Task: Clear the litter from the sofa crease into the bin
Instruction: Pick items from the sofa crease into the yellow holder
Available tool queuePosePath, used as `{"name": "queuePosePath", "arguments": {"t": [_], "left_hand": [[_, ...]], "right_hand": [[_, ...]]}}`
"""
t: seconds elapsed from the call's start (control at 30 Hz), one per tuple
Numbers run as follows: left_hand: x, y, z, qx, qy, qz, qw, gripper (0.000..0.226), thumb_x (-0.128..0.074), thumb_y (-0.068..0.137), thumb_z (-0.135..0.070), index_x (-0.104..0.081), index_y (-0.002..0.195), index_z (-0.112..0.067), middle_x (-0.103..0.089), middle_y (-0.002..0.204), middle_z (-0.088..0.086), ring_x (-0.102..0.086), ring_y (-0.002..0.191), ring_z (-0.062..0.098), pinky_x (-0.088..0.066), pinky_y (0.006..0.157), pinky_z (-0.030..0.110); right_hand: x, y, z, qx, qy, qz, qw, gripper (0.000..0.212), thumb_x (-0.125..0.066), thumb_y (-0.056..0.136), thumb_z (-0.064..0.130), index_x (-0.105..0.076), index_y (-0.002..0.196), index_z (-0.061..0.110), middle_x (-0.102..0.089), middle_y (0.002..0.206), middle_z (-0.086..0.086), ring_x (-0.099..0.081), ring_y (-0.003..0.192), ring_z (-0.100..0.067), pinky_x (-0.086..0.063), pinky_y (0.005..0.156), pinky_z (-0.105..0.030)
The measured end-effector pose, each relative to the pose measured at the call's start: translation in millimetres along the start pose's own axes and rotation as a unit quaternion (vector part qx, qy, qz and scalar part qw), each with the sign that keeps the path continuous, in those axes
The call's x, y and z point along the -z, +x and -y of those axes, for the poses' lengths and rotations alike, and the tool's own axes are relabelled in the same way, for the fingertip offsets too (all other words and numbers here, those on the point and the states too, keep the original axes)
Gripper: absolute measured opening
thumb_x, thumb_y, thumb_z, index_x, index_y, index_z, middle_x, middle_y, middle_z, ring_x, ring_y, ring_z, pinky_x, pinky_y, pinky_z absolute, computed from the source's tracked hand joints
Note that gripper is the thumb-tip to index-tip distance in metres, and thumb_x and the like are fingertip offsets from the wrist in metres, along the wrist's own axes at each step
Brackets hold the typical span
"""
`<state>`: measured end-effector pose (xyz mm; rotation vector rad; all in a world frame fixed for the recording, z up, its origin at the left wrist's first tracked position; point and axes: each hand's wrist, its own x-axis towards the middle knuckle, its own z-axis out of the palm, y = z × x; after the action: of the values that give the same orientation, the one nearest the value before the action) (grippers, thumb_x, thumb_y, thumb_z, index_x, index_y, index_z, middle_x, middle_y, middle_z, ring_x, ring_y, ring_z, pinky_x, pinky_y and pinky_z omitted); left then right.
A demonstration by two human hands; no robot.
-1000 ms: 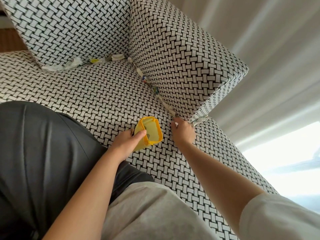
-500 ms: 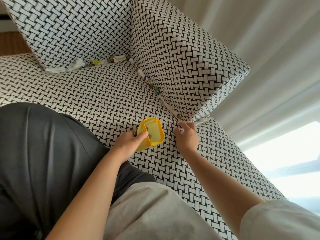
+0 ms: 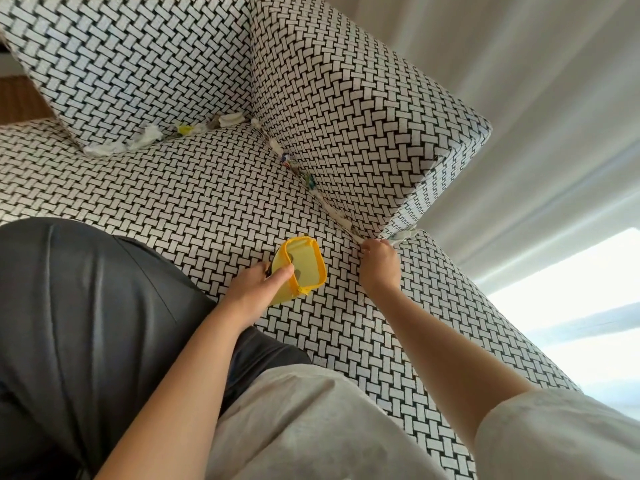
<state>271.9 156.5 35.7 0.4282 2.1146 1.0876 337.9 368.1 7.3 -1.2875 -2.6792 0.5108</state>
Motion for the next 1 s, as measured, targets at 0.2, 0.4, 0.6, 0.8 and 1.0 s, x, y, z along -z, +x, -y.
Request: {"name": "queuePosePath", "arguments": {"t": [0.2,0.4,0.6,0.8,1.0], "left_hand": [[-0.1,-0.6,-0.2,0.001,-0.01,0.008,1.0,0.055,-0.035,0.067,-0.07,-0.056,0.098,-0.029,-0.059,0.109,0.005,-0.054,0.1,0.023,-0.048,0.09,0.041],[-1.3,-2.0,-2.1,-0.003,0.005,0.009,1.0,0.054,-0.037,0.072,-0.067,-0.055,0.104,-0.027,-0.057,0.108,0.004,-0.053,0.102,0.025,-0.048,0.091,0.043],[-4.4,-3.6,-2.6,-0.005,0.035,-0.008,0.999,0.042,-0.043,0.084,-0.062,-0.055,0.103,-0.027,-0.058,0.106,0.004,-0.054,0.1,0.024,-0.049,0.088,0.04],[-16.4,-10.2,-10.5,-0.007,0.032,-0.023,0.999,0.042,-0.036,0.069,-0.065,-0.055,0.081,-0.03,-0.059,0.092,-0.001,-0.056,0.091,0.022,-0.05,0.083,0.038],[-28.4,-12.1,-10.0,0.011,0.04,-0.058,0.997,0.062,-0.034,0.069,-0.068,-0.06,0.095,-0.018,-0.061,0.1,0.008,-0.058,0.091,0.026,-0.052,0.085,0.045]], "right_hand": [[2.5,-9.4,-18.5,0.034,0.079,-0.019,0.996,0.021,-0.045,0.094,0.011,-0.064,0.1,0.004,-0.066,0.094,-0.01,-0.051,0.071,-0.012,-0.034,0.054,-0.011],[6.4,-18.2,-32.8,-0.036,0.055,-0.039,0.997,0.031,-0.051,0.093,0.028,-0.053,0.119,0.013,-0.057,0.113,-0.005,-0.051,0.078,-0.013,-0.038,0.06,-0.022],[9.2,4.0,-20.4,-0.025,-0.075,0.023,0.997,0.027,-0.039,0.096,0.036,-0.056,0.108,0.018,-0.061,0.097,-0.002,-0.052,0.074,-0.019,-0.046,0.063,-0.029],[6.9,7.4,-21.7,0.074,-0.135,0.02,0.988,0.019,-0.046,0.093,0.008,-0.052,0.111,0.01,-0.06,0.103,-0.005,-0.057,0.077,-0.019,-0.053,0.069,-0.032],[17.6,-16.9,-18.7,0.074,0.221,-0.02,0.972,0.019,-0.05,0.094,0.024,-0.064,0.087,0.012,-0.064,0.078,0.002,-0.052,0.061,-0.009,-0.039,0.053,-0.017]]}}
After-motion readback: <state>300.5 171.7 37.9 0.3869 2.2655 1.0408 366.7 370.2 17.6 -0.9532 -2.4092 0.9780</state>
